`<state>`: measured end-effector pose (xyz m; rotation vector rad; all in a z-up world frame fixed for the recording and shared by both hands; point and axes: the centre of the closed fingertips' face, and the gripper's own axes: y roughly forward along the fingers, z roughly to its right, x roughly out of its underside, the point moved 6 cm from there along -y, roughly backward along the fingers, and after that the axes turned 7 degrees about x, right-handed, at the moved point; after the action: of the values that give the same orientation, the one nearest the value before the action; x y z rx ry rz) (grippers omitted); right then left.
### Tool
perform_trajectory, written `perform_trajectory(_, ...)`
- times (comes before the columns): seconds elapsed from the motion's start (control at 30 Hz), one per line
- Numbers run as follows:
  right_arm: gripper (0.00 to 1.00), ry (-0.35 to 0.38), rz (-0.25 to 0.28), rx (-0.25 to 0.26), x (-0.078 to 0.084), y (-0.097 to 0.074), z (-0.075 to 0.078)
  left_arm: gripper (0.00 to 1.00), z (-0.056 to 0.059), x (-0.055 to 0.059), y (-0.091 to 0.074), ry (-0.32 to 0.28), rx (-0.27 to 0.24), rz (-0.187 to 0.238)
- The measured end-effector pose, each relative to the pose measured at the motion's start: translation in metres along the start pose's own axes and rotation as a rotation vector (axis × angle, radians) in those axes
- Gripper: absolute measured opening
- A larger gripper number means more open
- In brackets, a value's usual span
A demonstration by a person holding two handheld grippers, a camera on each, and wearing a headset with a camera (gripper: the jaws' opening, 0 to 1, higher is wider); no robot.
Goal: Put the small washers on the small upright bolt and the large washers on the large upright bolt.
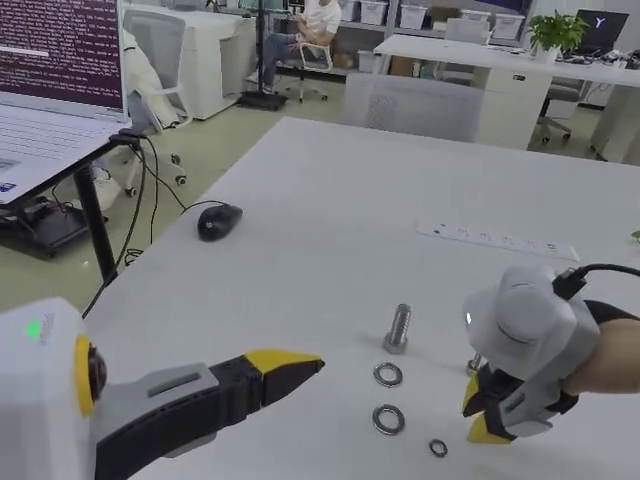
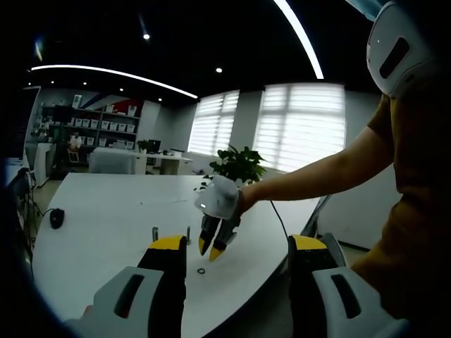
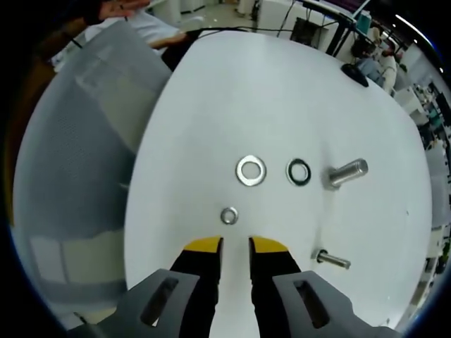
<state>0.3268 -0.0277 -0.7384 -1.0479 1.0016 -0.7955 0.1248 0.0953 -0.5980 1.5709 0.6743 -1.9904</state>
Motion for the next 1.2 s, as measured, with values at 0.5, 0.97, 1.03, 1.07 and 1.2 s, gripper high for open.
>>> perform_trajectory(0.5,0.16,-0.007,0.002,-0.031,-0.012,0.023,-0.006,0.58,-0.01,0.002,-0.007,-0.007,-0.011,0.019)
perform_trajectory(0.97,0.18,-0.011,-0.013,-0.042,-0.011,0.033,-0.006,0.58,-0.015,0.006,-0.01,-0.026,-0.031,0.025)
perform_trajectory(1.03,0.18,-0.012,-0.012,-0.047,-0.01,0.033,-0.006,0.58,-0.015,0.007,-0.009,-0.027,-0.032,0.025)
perform_trajectory(1.07,0.18,-0.013,-0.013,-0.048,-0.01,0.033,-0.006,0.58,-0.015,0.007,-0.009,-0.028,-0.032,0.026)
perform_trajectory(1.2,0.18,-0.035,-0.019,-0.049,-0.011,0.033,-0.007,0.58,-0.015,0.008,-0.009,-0.028,-0.033,0.026)
